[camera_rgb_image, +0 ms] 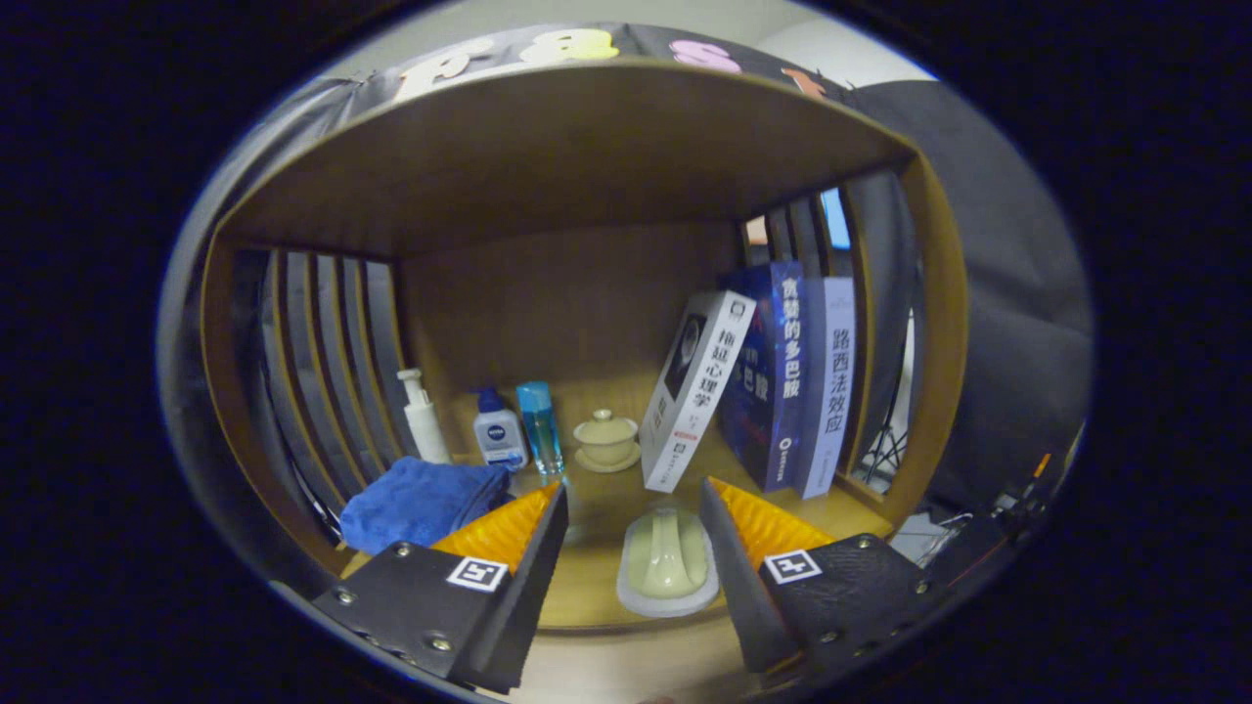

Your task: Pull open the drawer, take out the items inside it, and place them on the countertop above the cabinet.

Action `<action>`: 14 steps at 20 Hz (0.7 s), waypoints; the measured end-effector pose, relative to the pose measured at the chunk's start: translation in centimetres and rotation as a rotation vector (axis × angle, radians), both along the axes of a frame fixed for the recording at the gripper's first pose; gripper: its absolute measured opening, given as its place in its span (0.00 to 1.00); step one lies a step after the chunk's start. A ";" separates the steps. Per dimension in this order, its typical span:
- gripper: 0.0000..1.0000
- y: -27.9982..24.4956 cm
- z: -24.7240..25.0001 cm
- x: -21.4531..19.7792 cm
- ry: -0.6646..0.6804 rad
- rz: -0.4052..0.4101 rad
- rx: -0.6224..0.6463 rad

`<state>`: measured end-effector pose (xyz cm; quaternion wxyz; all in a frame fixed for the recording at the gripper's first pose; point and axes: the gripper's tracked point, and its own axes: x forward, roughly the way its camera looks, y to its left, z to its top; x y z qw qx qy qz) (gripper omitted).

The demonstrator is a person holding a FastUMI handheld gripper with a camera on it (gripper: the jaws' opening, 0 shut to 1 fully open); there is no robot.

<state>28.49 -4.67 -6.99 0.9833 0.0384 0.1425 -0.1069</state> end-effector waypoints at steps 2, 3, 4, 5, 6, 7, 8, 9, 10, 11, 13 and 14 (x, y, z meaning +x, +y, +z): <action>0.80 0.2 1.8 -2.5 -0.041 -0.024 -0.032; 0.80 0.3 2.5 -3.8 -0.058 -0.036 -0.044; 0.80 0.2 2.9 -5.4 -0.068 -0.055 -0.055; 0.80 0.2 2.9 -6.9 -0.076 -0.071 -0.062; 0.80 0.3 2.9 -8.4 -0.083 -0.083 -0.067; 0.80 0.4 2.8 -9.8 -0.090 -0.093 -0.067; 0.80 0.6 2.5 -11.1 -0.098 -0.101 -0.063; 0.80 0.8 2.0 -12.2 -0.095 -0.104 -0.057; 0.80 1.1 1.2 -13.5 -0.087 -0.109 -0.058; 0.80 1.1 0.4 -14.7 -0.077 -0.117 -0.064; 0.80 1.5 -0.8 -16.4 -0.076 -0.123 -0.058; 0.80 1.9 -1.6 -17.1 -0.079 -0.121 -0.047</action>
